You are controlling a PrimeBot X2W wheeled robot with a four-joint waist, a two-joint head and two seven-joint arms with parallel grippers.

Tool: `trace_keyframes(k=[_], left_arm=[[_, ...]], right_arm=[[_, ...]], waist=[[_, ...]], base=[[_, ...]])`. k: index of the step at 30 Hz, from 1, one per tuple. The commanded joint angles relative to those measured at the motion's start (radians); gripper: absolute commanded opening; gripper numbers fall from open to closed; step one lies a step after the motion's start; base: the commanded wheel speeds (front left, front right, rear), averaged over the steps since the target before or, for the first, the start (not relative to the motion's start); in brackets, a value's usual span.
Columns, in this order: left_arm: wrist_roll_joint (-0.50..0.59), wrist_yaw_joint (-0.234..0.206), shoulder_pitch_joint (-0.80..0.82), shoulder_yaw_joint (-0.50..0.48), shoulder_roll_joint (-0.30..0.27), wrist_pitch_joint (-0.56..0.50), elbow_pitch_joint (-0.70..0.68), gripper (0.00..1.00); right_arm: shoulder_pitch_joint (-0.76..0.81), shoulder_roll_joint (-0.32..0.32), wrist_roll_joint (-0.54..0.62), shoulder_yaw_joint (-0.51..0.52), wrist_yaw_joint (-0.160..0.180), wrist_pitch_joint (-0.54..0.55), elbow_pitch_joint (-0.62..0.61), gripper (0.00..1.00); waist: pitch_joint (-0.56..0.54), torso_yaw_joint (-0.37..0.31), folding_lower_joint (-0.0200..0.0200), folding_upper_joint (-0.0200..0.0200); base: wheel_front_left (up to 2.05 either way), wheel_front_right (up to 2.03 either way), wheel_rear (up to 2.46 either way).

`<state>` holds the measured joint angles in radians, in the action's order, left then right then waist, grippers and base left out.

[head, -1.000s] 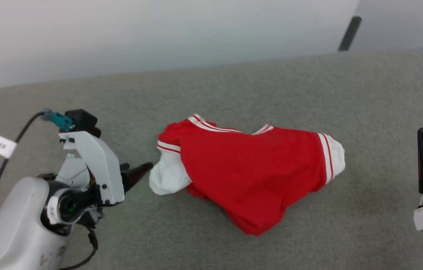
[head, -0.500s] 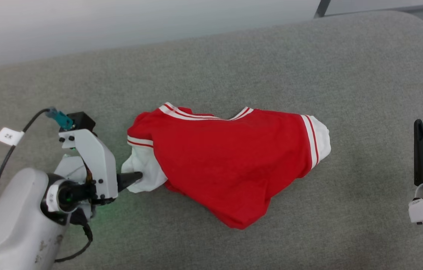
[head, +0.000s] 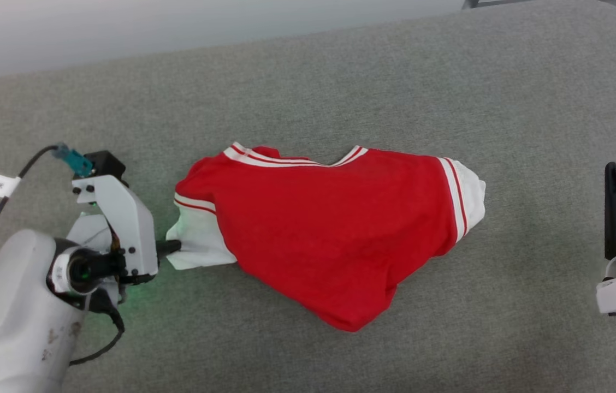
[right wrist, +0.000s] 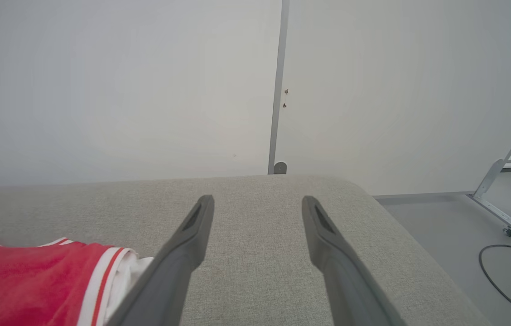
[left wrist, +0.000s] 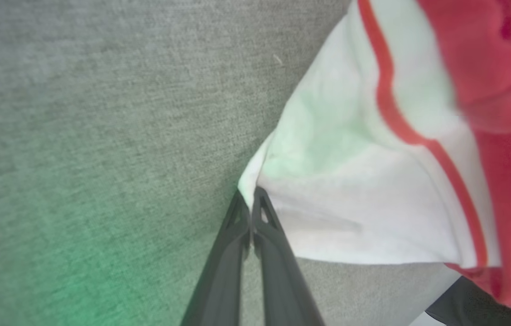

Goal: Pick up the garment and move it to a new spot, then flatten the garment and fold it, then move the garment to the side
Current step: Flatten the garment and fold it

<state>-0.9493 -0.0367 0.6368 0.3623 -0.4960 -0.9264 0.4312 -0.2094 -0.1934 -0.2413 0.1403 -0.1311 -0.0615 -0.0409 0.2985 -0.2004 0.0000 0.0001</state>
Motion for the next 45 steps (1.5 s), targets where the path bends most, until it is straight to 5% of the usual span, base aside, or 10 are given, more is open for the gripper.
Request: trace_keyframes(k=[1, 14, 35, 45], left_arm=[[0.007, -0.001, -0.024, 0.021, 0.011, -0.007, 0.022, 0.0], [-0.009, -0.04, -0.042, -0.045, -0.093, -0.019, -0.094, 0.0], [-0.008, -0.183, -0.246, -0.189, -0.318, -0.052, -0.379, 0.0], [-0.001, -0.166, -0.314, -0.167, -0.281, 0.0, -0.315, 0.0]], right_arm=[[-0.007, -0.004, -0.003, 0.003, 0.001, -0.002, 0.0, 1.0], [0.034, -0.008, 0.011, 0.029, 0.001, 0.027, -0.008, 1.0], [0.078, -0.013, 0.007, 0.027, 0.001, 0.076, -0.038, 1.0], [0.068, -0.007, 0.002, 0.015, 0.001, 0.07, -0.032, 1.0]], waist=[[-0.003, 0.005, 0.0, -0.0001], [-0.063, 0.072, 0.0, -0.0001], [-0.11, 0.118, 0.0, -0.0001], [-0.094, 0.102, 0.0, -0.0001]], base=[[0.0, 0.0, 0.0], [0.0, 0.0, 0.0], [0.0, 0.0, 0.0], [0.0, 0.0, 0.0]])
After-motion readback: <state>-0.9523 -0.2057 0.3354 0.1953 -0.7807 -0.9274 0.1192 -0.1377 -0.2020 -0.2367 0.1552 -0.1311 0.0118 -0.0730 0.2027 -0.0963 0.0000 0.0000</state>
